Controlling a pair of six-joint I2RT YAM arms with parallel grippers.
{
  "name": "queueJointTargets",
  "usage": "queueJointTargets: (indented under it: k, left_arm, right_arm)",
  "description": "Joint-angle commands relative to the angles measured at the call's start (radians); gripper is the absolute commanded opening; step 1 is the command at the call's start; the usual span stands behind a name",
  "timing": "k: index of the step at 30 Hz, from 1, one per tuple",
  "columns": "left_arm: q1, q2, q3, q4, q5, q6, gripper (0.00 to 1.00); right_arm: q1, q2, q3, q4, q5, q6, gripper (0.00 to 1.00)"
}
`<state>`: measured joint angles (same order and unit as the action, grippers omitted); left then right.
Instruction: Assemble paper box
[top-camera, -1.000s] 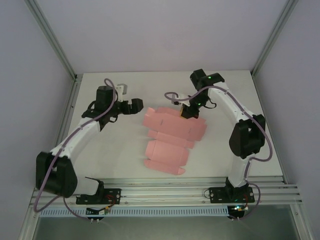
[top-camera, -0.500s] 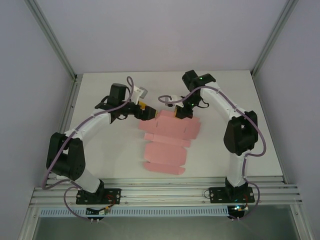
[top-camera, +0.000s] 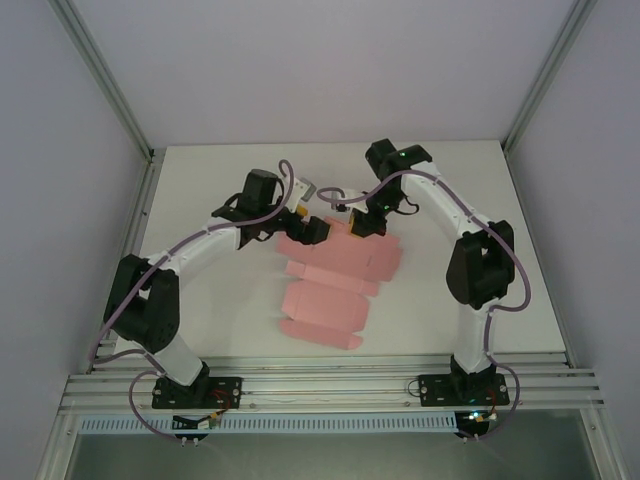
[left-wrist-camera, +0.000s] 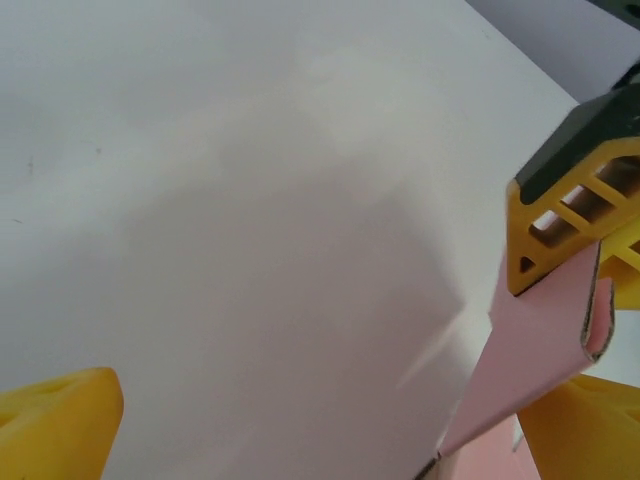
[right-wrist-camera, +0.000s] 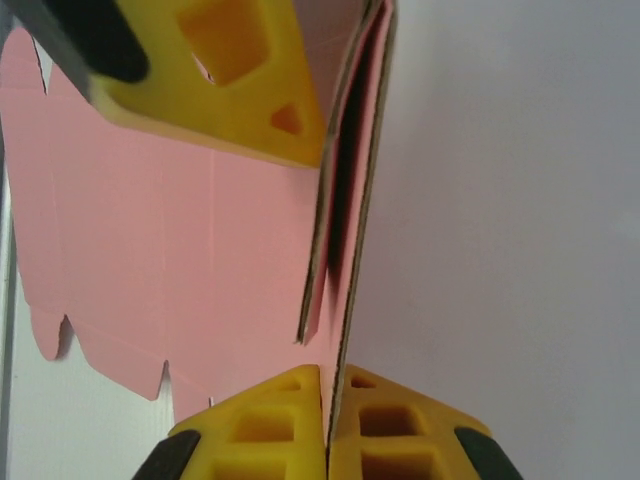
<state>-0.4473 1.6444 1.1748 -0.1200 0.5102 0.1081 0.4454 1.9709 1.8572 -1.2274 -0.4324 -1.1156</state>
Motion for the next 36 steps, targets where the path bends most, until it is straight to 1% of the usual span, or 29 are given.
queueJointTargets:
  k: [1,4,5,7,9,12,13,15,17,20,21,23,26,28,29,31,33,36]
  left_arm:
    - [-0.031,0.023,0.021,0.121,-0.265,-0.077,1.0]
    - [-0.073,0.026,0.041,0.075,-0.466,-0.069,1.0]
    - [-0.079,0.026,0.048,0.051,-0.505,-0.074,1.0]
    - [-0.081,0.013,0.052,0.007,-0.539,-0.097,1.0]
    - [-0.08,-0.018,0.026,-0.006,-0.533,-0.108,1.0]
    - [-0.081,-0.103,-0.056,0.016,-0.49,-0.124,1.0]
    - [-0.081,-0.132,-0.087,0.027,-0.484,-0.133,1.0]
    - [-0.079,-0.193,-0.143,0.031,-0.499,-0.158,1.0]
    - [-0.076,-0.25,-0.19,0.022,-0.546,-0.197,1.0]
    - [-0.06,-0.327,-0.249,-0.023,-0.615,-0.283,1.0]
    - [-0.048,-0.349,-0.272,-0.035,-0.626,-0.312,1.0]
    - [-0.022,-0.383,-0.317,-0.04,-0.625,-0.351,1.0]
    - [0.017,-0.424,-0.391,-0.018,-0.564,-0.408,1.0]
    - [0.04,-0.443,-0.438,0.02,-0.498,-0.431,1.0]
    - [0.045,-0.45,-0.464,0.044,-0.486,-0.444,1.0]
    - [0.053,-0.444,-0.493,0.067,-0.474,-0.459,1.0]
    - [0.067,-0.421,-0.497,0.055,-0.496,-0.493,1.0]
    - [0.101,-0.373,-0.501,0.038,-0.501,-0.535,1.0]
  right_arm:
    - [0.021,-0.01,0.009,-0.051,-0.104,-0.032,0.0]
    - [0.021,-0.035,-0.023,-0.007,-0.103,-0.02,0.0]
    - [0.021,-0.045,-0.035,0.011,-0.099,-0.015,0.0]
    - [0.021,-0.073,-0.076,0.092,-0.083,0.03,0.0]
    - [0.027,-0.114,-0.147,0.241,-0.015,0.099,0.0]
    - [0.049,-0.186,-0.315,0.525,0.193,0.125,0.0]
    - [0.053,-0.201,-0.346,0.579,0.238,0.123,0.0]
    - [0.058,-0.222,-0.381,0.648,0.297,0.133,0.0]
    - [0.065,-0.242,-0.417,0.704,0.334,0.134,0.0]
    - [0.088,-0.288,-0.543,0.9,0.415,0.094,0.0]
    - [0.099,-0.302,-0.593,0.988,0.447,0.075,0.0]
    - [0.112,-0.317,-0.652,1.103,0.482,0.058,0.0]
    - [0.131,-0.329,-0.744,1.315,0.549,0.039,0.0]
    - [0.14,-0.331,-0.808,1.48,0.596,0.013,0.0]
    - [0.143,-0.332,-0.824,1.524,0.609,0.01,0.0]
    - [0.144,-0.344,-0.841,1.543,0.6,0.022,0.0]
    - [0.145,-0.366,-0.849,1.51,0.559,0.051,0.0]
    - [0.144,-0.388,-0.846,1.459,0.522,0.095,0.0]
